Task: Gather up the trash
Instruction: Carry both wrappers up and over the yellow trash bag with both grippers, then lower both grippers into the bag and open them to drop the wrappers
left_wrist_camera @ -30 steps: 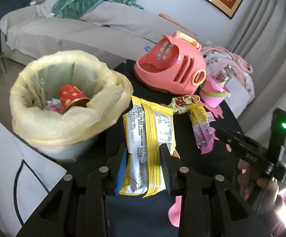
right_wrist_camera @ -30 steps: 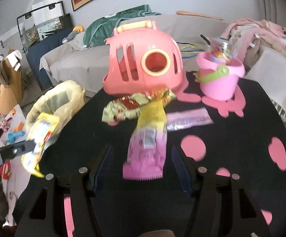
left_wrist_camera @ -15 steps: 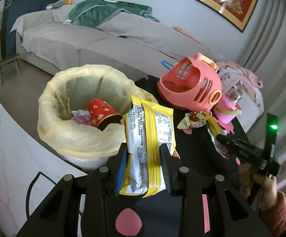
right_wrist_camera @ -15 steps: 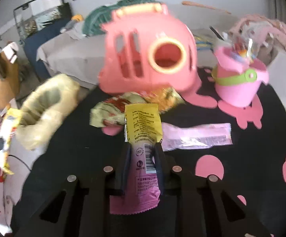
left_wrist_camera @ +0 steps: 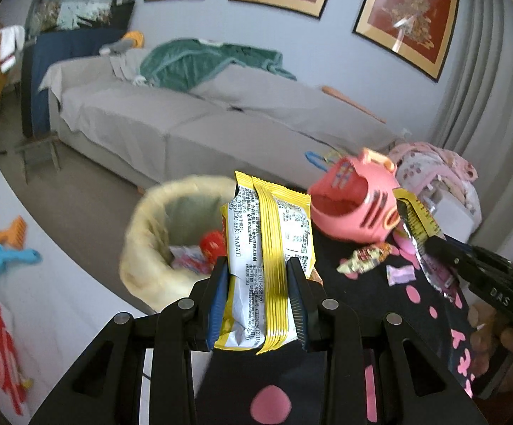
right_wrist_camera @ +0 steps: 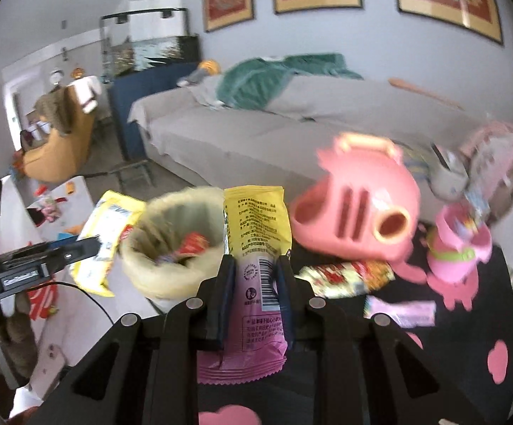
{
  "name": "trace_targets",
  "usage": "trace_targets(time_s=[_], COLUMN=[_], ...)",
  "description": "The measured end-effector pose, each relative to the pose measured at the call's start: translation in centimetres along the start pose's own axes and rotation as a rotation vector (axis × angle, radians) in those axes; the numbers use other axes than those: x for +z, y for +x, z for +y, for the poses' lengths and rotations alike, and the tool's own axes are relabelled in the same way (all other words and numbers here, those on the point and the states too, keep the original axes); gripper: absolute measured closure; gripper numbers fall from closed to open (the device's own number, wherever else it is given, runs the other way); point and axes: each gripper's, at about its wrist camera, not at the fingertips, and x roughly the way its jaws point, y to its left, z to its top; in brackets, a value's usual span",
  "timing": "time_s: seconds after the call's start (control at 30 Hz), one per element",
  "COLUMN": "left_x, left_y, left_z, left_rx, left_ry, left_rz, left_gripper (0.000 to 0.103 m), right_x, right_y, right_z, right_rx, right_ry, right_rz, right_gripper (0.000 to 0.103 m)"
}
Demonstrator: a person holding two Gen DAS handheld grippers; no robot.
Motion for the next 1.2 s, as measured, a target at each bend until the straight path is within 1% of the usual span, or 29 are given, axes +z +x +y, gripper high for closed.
trace_targets(time_s=[0.17, 0.37, 0.5, 0.63, 0.87, 0.93, 0.97, 1.0, 1.07, 1.1, 1.13, 1.17, 1.2], left_x=[1.7, 3.0, 3.4, 3.6, 3.7, 3.7, 3.8, 3.8, 4.0, 4.1, 4.1, 4.1, 4.2], left_y=[-1.7, -1.5, 0.1, 3.0, 9.2, 10.9, 11.9, 12.6, 13.9, 14.5, 14.9, 15.3, 15.5], left_z=[1.1, 2.6, 3.9, 4.6, 5.6, 6.0, 6.1, 6.2, 6.5, 6.6, 6.7, 6.9, 7.3], left_rx=[0.047, 0.07, 0.074, 0.079, 0.082, 0.067, 0.048, 0.026, -0.023, -0.029, -0.022, -0.018, -0.024], left_ry=[0.027, 0.035, 0.03, 0.019, -0.002, -0.015, -0.024, -0.034, -0.053, -0.059, -0.063, -0.07, -0.083], left_rz=[-0.061, -0.077, -0.045, -0.001, 0.097, 0.123, 0.137, 0.148, 0.163, 0.171, 0.174, 0.174, 0.172], left_gripper=[0.07, 0.069, 0.069, 0.069, 0.069, 0.069, 0.069, 0.068, 0.06, 0.057, 0.05, 0.047, 0.047], right_x=[2.1, 4.0, 4.5, 4.9, 4.8, 4.6, 4.6, 4.5, 4.4, 4.3, 4.2, 4.2, 4.1], right_y=[-0.1, 1.4, 3.5, 6.2, 10.8, 12.1, 12.6, 13.2, 14.2, 14.7, 15.1, 15.6, 16.0], right_z=[3.7, 6.2, 7.1, 7.1, 4.1, 3.1, 2.7, 2.1, 1.5, 1.3, 1.2, 1.2, 1.2], right_rx=[0.042, 0.066, 0.081, 0.086, 0.089, 0.089, 0.092, 0.097, 0.096, 0.094, 0.093, 0.092, 0.095], right_ry=[-0.066, -0.107, -0.114, -0.116, -0.058, -0.034, -0.024, -0.009, 0.004, 0.004, 0.002, -0.002, -0.005], right_rz=[-0.034, -0.045, -0.032, 0.0, 0.067, 0.088, 0.096, 0.107, 0.123, 0.132, 0.139, 0.147, 0.155], right_gripper=[0.081, 0.081, 0.081, 0.081, 0.08, 0.08, 0.08, 0.08, 0.08, 0.08, 0.08, 0.08, 0.08])
